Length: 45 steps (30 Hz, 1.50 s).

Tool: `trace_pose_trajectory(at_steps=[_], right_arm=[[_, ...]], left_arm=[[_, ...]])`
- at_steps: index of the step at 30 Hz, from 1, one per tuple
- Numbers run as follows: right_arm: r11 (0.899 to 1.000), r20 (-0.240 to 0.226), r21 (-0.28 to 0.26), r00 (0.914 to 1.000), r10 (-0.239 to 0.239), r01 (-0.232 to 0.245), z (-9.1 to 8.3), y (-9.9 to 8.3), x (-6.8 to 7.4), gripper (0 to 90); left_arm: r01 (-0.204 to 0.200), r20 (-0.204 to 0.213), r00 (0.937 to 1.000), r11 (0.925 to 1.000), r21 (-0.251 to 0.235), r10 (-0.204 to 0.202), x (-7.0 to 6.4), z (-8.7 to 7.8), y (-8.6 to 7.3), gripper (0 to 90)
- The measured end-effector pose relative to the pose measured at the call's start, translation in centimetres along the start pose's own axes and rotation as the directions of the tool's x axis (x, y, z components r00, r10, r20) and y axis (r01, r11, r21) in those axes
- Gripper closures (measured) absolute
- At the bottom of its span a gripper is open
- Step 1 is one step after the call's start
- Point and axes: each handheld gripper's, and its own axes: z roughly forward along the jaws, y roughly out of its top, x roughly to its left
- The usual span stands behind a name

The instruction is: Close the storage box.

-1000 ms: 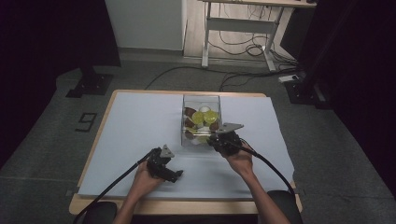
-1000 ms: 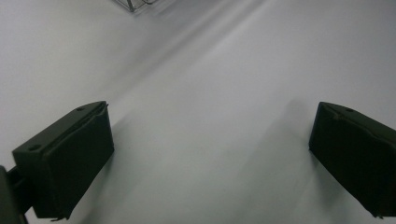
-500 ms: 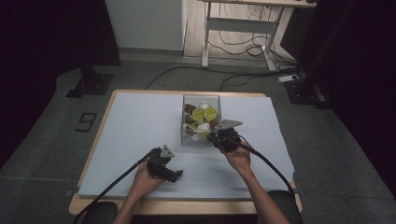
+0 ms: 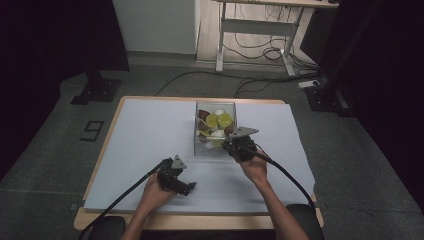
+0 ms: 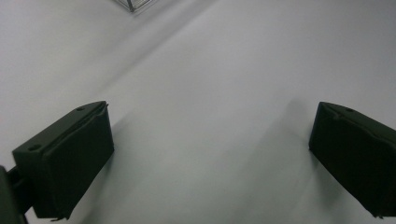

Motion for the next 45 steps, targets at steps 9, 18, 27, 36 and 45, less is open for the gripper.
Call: trace_pose_trajectory(at_steps=[9, 18, 27, 36, 45], right_arm=[[1.000, 0.023, 0.002, 0.9997, -0.005, 0.005, 0.23, -0.06, 0.09, 82.4], [1.000, 0.029, 0.008, 0.9996, -0.006, 0.006, 0.64, -0.09, -0.07, 83.2], [1.000, 0.020, 0.005, 0.9998, -0.003, 0.003, 0.67, -0.09, -0.13, 82.4], [1.000, -0.005, 0.002, 1.0000, -0.008, 0.008, 0.71, -0.20, -0.03, 73.4], [1.000, -0.023, 0.006, 0.9995, -0.024, 0.024, 0.52, -0.25, 0.45, 57.9]], left_arm=[[0.000, 0.000, 1.0000, 1.0000, 0.000, 0.000, 0.00, 0.00, 0.00, 0.0], [0.000, 0.000, 1.0000, 1.0000, 0.000, 0.000, 0.00, 0.00, 0.00, 0.0], [0.001, 0.000, 1.0000, 1.0000, 0.000, -0.001, -0.01, 0.00, 0.00, 0.0], [0.001, 0.000, 1.0000, 1.0000, -0.001, -0.001, -0.02, 0.00, -0.01, 0.0], [0.001, -0.001, 1.0000, 1.0000, 0.000, -0.001, -0.02, 0.00, -0.01, 0.0]])
